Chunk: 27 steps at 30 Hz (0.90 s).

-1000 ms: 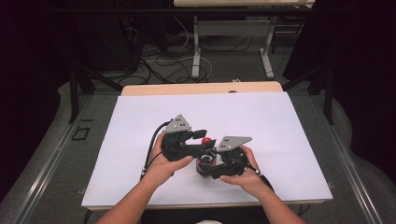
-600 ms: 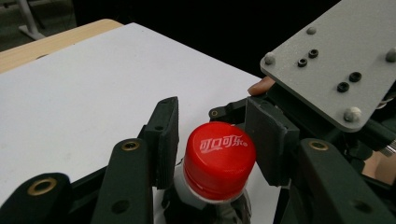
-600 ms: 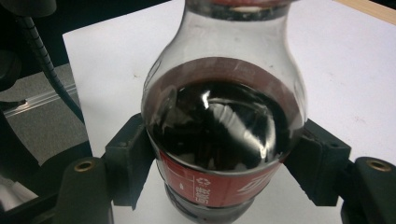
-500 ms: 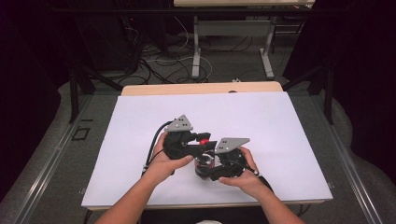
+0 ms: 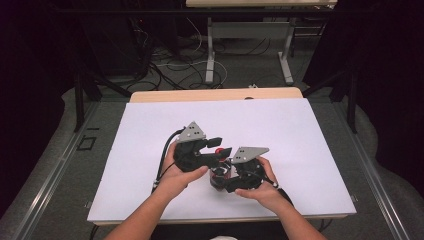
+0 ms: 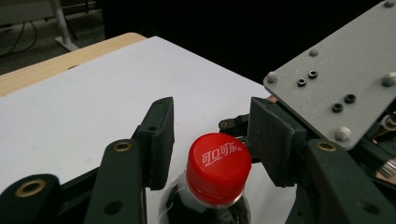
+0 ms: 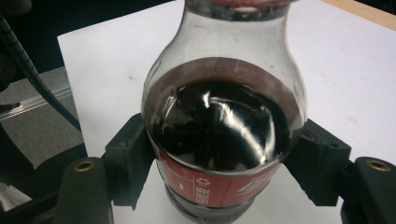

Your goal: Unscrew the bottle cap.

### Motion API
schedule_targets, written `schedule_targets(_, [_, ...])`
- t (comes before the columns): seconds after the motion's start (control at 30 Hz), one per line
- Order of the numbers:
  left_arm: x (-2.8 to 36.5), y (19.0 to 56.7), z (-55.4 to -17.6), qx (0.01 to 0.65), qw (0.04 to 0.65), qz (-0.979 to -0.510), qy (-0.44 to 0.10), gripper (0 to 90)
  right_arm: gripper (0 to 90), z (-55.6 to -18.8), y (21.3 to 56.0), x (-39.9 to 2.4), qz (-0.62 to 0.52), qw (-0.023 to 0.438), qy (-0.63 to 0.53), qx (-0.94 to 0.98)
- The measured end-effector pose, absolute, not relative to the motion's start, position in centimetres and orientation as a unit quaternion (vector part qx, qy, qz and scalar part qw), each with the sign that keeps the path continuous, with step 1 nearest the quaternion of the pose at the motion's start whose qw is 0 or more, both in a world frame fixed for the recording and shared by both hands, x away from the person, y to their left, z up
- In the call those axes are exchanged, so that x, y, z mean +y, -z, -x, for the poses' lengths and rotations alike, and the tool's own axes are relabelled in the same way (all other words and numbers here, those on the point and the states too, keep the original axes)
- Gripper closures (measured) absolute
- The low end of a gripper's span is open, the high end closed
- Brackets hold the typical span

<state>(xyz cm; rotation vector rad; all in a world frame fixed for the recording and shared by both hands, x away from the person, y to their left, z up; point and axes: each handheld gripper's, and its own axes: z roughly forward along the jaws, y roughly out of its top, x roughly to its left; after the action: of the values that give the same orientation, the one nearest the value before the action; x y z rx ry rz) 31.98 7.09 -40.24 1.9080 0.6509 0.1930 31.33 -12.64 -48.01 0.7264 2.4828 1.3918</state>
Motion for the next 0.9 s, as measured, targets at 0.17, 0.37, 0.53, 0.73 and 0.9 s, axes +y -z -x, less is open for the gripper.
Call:
schedule_targets(0.17, [8.0,40.2,-32.1,0.263,0.528,-0.805,-0.064,52.5,29.9,-31.4,48.0,-12.7,-0.243,0.101,-0.471,0.842])
schedule_targets(0.37, [7.8,40.7,-32.2,0.247,0.522,-0.815,-0.045,57.1,29.9,-31.2,48.0,-12.5,-0.238,0.097,-0.47,0.844])
schedule_targets(0.53, [7.7,40.8,-32.4,0.236,0.524,-0.817,-0.045,59.6,29.9,-31.2,48.0,-12.5,-0.237,0.097,-0.47,0.845])
schedule_targets(0.73, [7.2,41.1,-32.5,0.24,0.521,-0.817,-0.048,60.0,29.9,-31.1,48.0,-12.4,-0.24,0.092,-0.462,0.849])
schedule_targets(0.9, [6.8,41.3,-32.3,0.256,0.522,-0.811,-0.068,60.9,29.9,-31.2,48.1,-12.5,-0.246,0.098,-0.465,0.845])
